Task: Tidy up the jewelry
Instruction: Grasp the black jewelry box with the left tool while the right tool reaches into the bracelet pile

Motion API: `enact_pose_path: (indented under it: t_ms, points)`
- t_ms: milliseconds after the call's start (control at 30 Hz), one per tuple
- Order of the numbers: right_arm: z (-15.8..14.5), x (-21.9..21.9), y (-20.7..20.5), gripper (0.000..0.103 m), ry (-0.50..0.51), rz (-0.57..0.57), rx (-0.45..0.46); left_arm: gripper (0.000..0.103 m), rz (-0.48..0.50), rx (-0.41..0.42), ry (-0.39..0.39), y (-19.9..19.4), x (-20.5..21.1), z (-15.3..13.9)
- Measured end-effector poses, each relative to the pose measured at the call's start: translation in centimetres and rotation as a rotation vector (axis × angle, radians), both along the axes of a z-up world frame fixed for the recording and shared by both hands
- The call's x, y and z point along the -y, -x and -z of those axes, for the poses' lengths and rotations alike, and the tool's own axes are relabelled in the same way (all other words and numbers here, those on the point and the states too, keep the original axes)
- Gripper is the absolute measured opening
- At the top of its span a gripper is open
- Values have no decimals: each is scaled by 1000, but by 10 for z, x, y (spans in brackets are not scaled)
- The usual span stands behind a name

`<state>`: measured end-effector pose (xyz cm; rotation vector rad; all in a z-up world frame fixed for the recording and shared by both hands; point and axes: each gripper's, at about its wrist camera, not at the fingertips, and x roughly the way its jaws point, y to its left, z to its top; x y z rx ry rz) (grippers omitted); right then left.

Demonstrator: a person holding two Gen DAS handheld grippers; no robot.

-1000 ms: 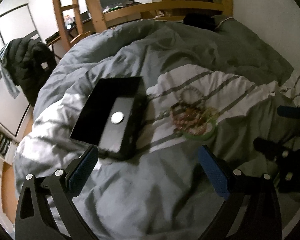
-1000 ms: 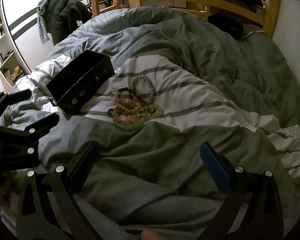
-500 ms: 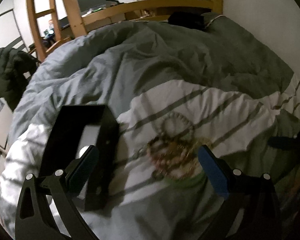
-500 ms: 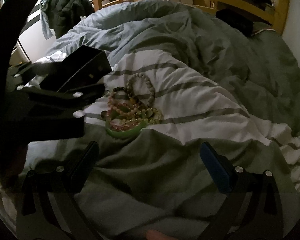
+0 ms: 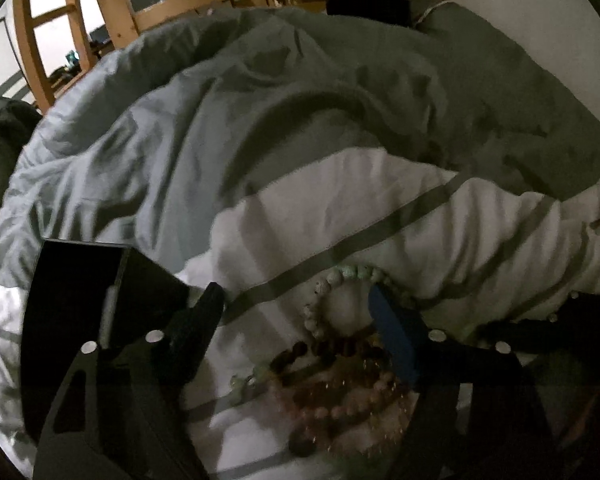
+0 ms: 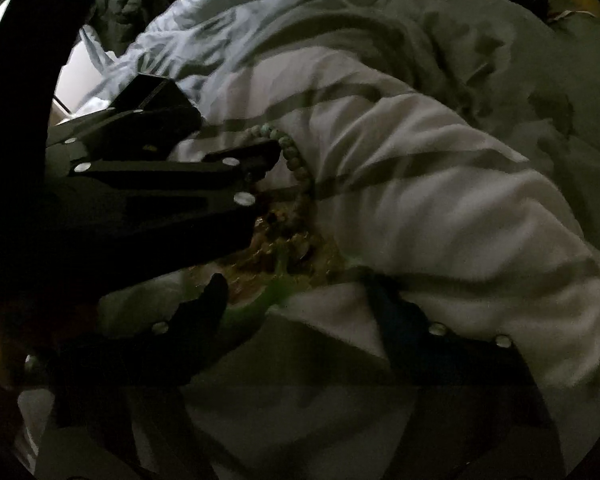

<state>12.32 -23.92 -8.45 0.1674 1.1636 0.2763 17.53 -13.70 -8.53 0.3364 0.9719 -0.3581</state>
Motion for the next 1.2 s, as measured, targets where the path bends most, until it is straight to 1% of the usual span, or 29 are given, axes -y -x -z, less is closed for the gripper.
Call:
enact_pose_path:
  t_ms: [33,67,100,133,200,233,300,333,367,433,467,533,600,767,800,833,867,933,1067,1133,1167,1200]
  points:
    - [4,-2,-4,68,6,-5,-4,64,1,-10,-1,-3,0,5]
    - [7,-3,-5,63,18,-6,-4,60,0,-21,-4,-5,0,10]
    - [9,-5,-7,54,35,-9,-3,53,-2,-34,-4,-7,-1,14]
    - [11,-6,-7,49,41,-11,2,47,-6,-51,6,-9,-4,19]
    - [12,-6,-9,30,8,-13,12,43,-7,-58,16,-10,-6,20]
    - [12,-6,-10,28,5,-13,13,40,-6,-59,20,-11,-6,20]
    - [11,-7,-11,17,4,-23,28,35,-8,-58,23,-11,-7,18]
    - [8,-9,-11,16,5,-23,44,31,-10,-58,25,-13,-7,17]
    - [6,-10,-10,9,0,-25,54,29,-14,-57,30,-13,-8,16]
    - [0,-9,-9,8,-7,-21,79,23,-23,-62,47,-13,-13,11]
    - [-5,-9,-8,0,-18,-16,97,21,-32,-68,61,-12,-16,8]
    - [-16,-2,-5,0,-68,-1,130,13,-42,-68,75,-10,-18,3]
    - [-22,3,-5,1,-108,16,149,9,-44,-71,86,-7,-19,-2]
    - [-35,16,-5,0,-187,54,184,9,-39,-46,99,7,-22,-19]
    - [-35,15,-5,1,-192,60,180,9,-39,-40,105,10,-24,-23]
    - [-32,15,-8,1,-194,67,158,9,-39,-35,108,12,-26,-27]
    - [-29,19,-2,1,-200,76,143,9,-40,-28,112,14,-28,-31]
    - [-22,17,-9,1,-205,71,109,9,-44,-18,124,20,-33,-40]
    - [-3,15,-9,4,-143,72,39,8,-56,-1,144,27,-45,-55]
    - [8,11,-15,14,-90,84,-2,8,-60,4,151,27,-48,-59]
    - [9,10,-17,24,-95,88,-6,8,-60,5,151,27,-48,-59]
    - [10,11,-19,35,-126,89,-8,8,-59,6,148,28,-48,-60]
